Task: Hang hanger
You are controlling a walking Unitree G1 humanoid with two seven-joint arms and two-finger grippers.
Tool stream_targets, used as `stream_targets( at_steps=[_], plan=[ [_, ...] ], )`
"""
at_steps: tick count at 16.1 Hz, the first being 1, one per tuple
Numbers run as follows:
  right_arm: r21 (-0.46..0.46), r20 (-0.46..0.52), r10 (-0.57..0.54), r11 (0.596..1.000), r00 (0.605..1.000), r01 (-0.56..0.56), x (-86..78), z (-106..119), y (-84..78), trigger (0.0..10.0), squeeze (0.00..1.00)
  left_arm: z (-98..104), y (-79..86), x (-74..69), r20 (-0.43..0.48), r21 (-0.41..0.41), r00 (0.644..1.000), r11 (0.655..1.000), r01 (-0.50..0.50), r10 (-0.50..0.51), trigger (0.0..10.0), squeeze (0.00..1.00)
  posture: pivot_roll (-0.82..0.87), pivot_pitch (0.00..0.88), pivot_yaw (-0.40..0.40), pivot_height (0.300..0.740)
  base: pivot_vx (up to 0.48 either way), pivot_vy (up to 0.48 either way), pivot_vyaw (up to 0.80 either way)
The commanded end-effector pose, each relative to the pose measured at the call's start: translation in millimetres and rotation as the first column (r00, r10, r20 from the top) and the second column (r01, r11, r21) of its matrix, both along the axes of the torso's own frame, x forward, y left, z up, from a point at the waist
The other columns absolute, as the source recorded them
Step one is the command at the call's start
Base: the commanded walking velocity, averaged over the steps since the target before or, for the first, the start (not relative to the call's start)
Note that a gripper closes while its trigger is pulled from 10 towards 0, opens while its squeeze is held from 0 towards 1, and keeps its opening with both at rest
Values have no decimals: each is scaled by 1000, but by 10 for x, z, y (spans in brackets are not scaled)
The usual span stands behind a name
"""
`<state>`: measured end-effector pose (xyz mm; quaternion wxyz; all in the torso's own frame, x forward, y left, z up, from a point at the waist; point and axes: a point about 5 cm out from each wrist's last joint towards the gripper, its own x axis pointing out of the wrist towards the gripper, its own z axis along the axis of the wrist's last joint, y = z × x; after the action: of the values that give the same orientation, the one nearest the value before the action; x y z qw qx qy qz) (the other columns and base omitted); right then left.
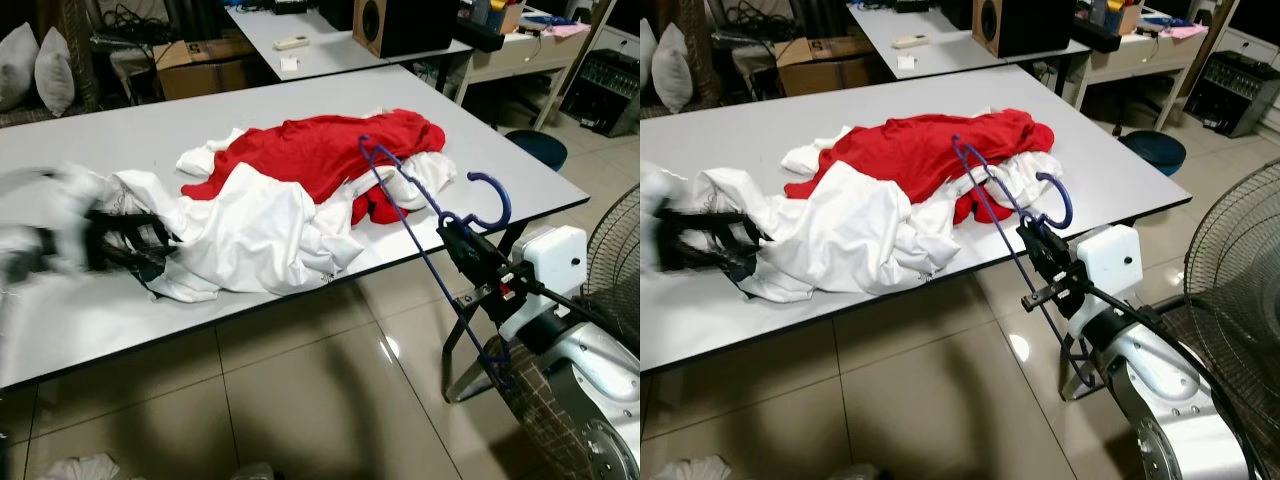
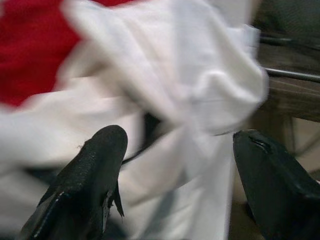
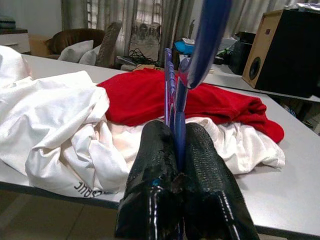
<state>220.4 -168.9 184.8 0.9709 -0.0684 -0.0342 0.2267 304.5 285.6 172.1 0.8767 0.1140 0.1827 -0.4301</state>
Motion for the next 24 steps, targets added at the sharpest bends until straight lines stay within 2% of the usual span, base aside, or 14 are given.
stream_targets(
  at_steps=[1,2,3,4,7,8,9,10,14,17,20,24],
  plan=[
    [-2,-3,15,1000,1000,-15,8,7,12,10000,0,-14,-163,37,54,61,998,997,41,-44,10000,0,-13,0,38,740,0,0,0],
    [-2,-3,17,1000,1000,-17,2,3,25,10000,0,-86,-388,65,87,66,994,996,60,-66,10000,0,-20,0,45,740,0,0,0],
    [-1,-3,17,1000,1000,-17,-1,3,32,10000,0,-93,-441,76,95,62,993,996,58,-64,10000,0,-23,0,49,740,0,0,0],
    [1,-2,16,1000,1000,-16,-9,1,42,10000,0,-109,-513,95,128,100,990,994,44,-57,10000,0,-27,0,53,740,0,0,0],
    [6,-2,15,1000,1000,-15,-30,-5,66,10000,0,-235,-489,153,202,309,979,948,-74,11,10000,0,-35,0,59,740,0,0,0],
    [6,-2,15,1000,1000,-15,-32,-5,68,10000,0,-244,-483,159,210,316,977,944,-96,29,10000,0,-35,0,59,740,0,0,0],
    [7,-2,17,1000,1000,-17,-34,-7,74,10000,0,-236,-491,172,225,290,972,948,-130,64,3686,0,-35,0,58,740,0,0,0],
    [7,-1,20,1000,1000,-20,-34,-8,79,10000,0,-220,-507,178,240,265,968,954,-141,76,0,0,-34,0,55,740,0,0,0],
    [3,-2,35,999,999,-35,-34,-10,91,10000,0,-261,-592,132,229,193,970,974,-123,77,0,0,-33,0,54,740,0,0,0],
    [-14,-13,58,998,998,-58,-53,-27,97,10000,0,-321,-591,110,221,202,971,970,-137,92,0,0,-32,0,51,740,0,0,0],
    [-35,-25,61,997,998,-61,-60,-50,75,10000,0,-401,-532,106,250,247,955,943,-223,160,0,0,-31,0,30,740,0,0,0],
    [-42,-25,70,997,997,-71,-53,-44,72,10000,0,-371,-534,112,279,231,943,940,-250,182,0,0,-28,0,16,740,0,0,0]
  ],
)
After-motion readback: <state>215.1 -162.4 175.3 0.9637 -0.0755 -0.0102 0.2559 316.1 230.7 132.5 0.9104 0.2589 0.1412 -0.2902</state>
